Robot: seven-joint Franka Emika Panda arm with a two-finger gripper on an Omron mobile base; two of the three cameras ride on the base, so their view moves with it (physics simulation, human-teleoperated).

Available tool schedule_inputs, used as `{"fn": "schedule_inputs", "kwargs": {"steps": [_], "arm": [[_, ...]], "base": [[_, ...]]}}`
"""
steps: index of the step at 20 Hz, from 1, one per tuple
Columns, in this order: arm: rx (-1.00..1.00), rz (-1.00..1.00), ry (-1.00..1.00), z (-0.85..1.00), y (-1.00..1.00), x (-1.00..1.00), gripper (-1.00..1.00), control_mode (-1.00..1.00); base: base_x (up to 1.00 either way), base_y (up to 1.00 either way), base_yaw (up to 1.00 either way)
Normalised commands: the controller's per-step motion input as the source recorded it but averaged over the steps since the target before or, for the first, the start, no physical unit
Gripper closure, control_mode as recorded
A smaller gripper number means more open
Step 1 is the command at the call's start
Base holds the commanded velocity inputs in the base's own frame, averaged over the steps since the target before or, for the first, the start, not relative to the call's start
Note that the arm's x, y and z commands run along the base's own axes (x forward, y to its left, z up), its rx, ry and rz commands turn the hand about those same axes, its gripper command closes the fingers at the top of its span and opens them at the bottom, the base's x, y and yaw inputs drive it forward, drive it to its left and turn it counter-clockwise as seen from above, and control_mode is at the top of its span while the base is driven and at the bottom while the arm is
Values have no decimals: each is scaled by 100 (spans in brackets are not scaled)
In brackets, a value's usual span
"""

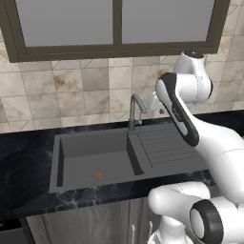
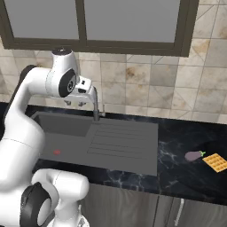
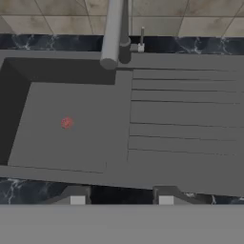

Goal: Turn on the sink faucet. Then move the eggplant from the counter to the sink. Turn off the sink. Move the vegetable from the sink to the pot next to the stove. Finally move the pot to the front right burner.

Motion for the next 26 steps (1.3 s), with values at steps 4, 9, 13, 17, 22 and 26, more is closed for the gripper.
{"fn": "schedule_inputs", "kwargs": {"steps": [4,9,13,17,22,26], "arm": [[0,1,-2,-9,-20,2,-100,-100],[0,1,-1,-18,-35,1,-100,-100],[0,1,0,-23,-18,4,-100,-100],[0,9,-7,-31,-8,23,-100,-100],[2,23,-17,-32,0,26,-100,-100],[2,34,-20,-23,0,4,-100,-100]], "base": [[0,0,0],[0,0,0],[0,0,0],[0,0,0],[0,0,0],[0,0,0]]}}
